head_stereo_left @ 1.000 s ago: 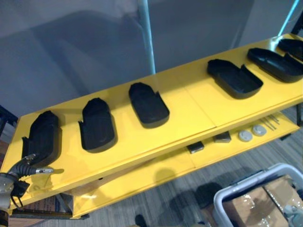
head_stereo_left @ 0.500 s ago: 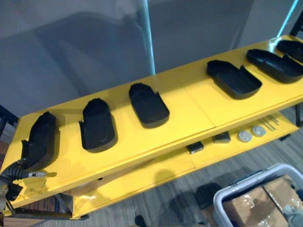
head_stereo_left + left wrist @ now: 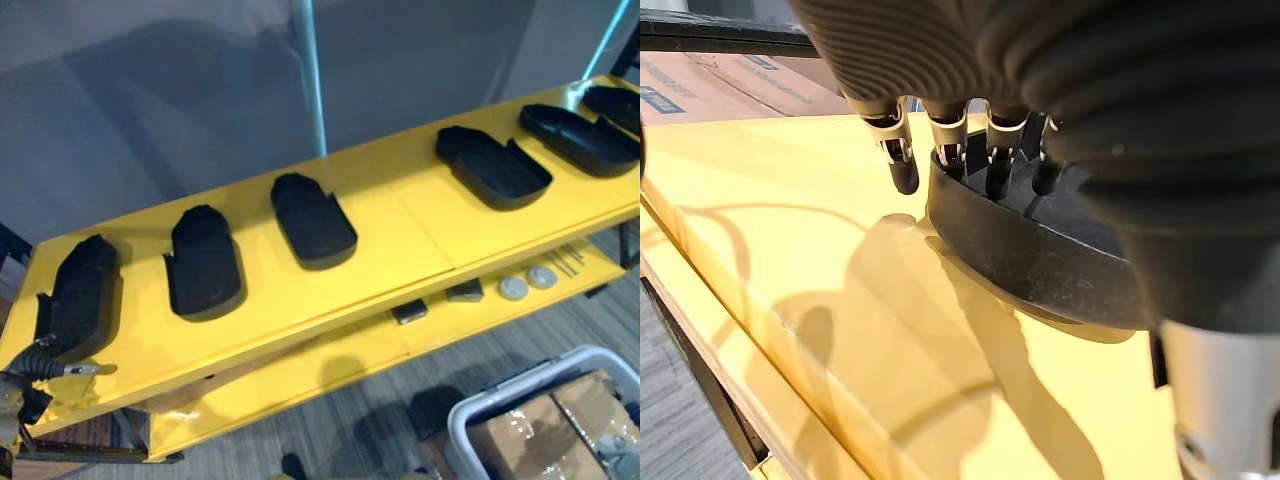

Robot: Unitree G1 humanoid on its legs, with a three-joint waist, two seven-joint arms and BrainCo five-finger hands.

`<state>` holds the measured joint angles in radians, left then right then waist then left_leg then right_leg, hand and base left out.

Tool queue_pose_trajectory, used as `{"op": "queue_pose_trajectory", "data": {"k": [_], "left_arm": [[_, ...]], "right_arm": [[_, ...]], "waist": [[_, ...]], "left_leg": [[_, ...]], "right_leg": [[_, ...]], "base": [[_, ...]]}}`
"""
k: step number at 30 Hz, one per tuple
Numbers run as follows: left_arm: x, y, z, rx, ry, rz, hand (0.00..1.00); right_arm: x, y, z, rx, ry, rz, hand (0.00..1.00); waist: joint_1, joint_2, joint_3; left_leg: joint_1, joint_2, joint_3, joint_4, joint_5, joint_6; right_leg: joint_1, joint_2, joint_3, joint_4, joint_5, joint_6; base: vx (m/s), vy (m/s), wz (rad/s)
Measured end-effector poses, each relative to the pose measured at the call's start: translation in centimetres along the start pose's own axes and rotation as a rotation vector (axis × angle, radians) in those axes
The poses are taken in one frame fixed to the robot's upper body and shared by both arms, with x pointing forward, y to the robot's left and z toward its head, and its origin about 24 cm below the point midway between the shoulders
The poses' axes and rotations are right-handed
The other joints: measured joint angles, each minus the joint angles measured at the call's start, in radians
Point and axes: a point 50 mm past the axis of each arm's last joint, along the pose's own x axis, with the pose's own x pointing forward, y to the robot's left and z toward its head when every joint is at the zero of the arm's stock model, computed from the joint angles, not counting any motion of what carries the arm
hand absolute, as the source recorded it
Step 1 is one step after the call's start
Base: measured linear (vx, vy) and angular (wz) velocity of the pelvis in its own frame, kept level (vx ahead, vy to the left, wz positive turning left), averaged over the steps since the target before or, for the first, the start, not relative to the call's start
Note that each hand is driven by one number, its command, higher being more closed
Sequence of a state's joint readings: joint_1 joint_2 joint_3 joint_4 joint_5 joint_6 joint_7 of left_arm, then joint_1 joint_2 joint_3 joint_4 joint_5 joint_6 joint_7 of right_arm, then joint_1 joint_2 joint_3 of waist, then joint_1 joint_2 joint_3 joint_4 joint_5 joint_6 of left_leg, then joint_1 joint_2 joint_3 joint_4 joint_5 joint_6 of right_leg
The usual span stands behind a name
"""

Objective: Walk over and take plastic housings, then place them on the shelf

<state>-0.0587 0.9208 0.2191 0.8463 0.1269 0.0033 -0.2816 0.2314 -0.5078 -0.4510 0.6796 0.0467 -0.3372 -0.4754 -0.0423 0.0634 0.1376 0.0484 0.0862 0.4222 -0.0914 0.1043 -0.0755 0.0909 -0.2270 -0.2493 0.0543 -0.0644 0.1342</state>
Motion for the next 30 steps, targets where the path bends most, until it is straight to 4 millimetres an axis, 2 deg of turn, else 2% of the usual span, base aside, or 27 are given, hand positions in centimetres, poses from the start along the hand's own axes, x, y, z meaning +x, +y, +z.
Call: {"op": "queue_pose_trajectory", "data": {"k": [11,16,19,21,23,26,30], "left_arm": [[0.0,-0.1,0.0,0.0,-0.001,-0.014,0.0],[0.1,-0.3,0.0,-0.013,-0.003,0.041,0.0],[0.1,0.2,0.1,-0.031,-0.01,0.194,0.0],[0.0,1.4,0.9,-0.084,-0.041,0.365,0.0],[-0.6,3.4,2.6,-0.16,-0.111,0.6,0.0],[-1.3,4.9,4.1,-0.226,-0.174,0.74,0.0],[-3.0,6.7,7.7,-0.289,-0.35,0.938,0.0]], "right_arm": [[0.0,0.0,0.0,0.0,0.0,0.001,0.0],[0.0,0.0,-0.1,-0.001,0.002,0.001,0.0],[-0.2,0.1,-0.3,0.002,0.006,0.008,0.0],[-0.6,0.2,-0.7,0.023,0.024,0.019,0.0],[-1.5,0.9,-1.2,0.051,0.042,0.029,0.0],[-2.2,1.4,-1.8,0.064,0.063,0.036,0.0],[-3.8,2.0,-3.0,0.077,0.119,0.045,0.0]], "waist": [[0.0,0.001,-0.001],[0.0,0.001,-0.001],[0.0,0.001,-0.001],[0.002,0.001,-0.001],[0.004,0.001,-0.001],[0.006,0.001,-0.001],[0.005,-0.003,-0.003]], "left_leg": [[0.0,0.0,0.001,0.0,0.0,0.0],[0.0,0.0,0.001,0.0,0.0,0.0],[0.0,0.0,0.001,0.0,0.0,0.0],[0.0,0.0,0.001,0.0,0.0,0.0],[0.001,0.0,-0.001,0.0,0.0,0.0],[0.002,0.0,-0.002,0.0,0.0,0.0],[0.003,-0.001,-0.018,0.0,0.0,0.0]], "right_leg": [[0.0,0.0,0.0,-0.001,0.001,0.001],[0.001,0.0,0.0,-0.001,0.001,0.001],[0.001,0.0,0.0,-0.001,0.001,0.001],[0.001,0.0,0.0,-0.001,0.001,0.001],[0.002,0.0,-0.001,0.0,0.001,0.001],[0.003,0.0,-0.001,0.001,0.001,0.001],[0.018,0.0,-0.022,-0.002,0.0,-0.001]], "base": [[0.0,0.0,0.0],[0.0,0.0,0.0],[0.0,0.0,0.0],[0.0,0.0,0.0],[0.0,0.0,0.0],[0.0,0.0,0.0],[0.0,-0.005,0.09]]}}
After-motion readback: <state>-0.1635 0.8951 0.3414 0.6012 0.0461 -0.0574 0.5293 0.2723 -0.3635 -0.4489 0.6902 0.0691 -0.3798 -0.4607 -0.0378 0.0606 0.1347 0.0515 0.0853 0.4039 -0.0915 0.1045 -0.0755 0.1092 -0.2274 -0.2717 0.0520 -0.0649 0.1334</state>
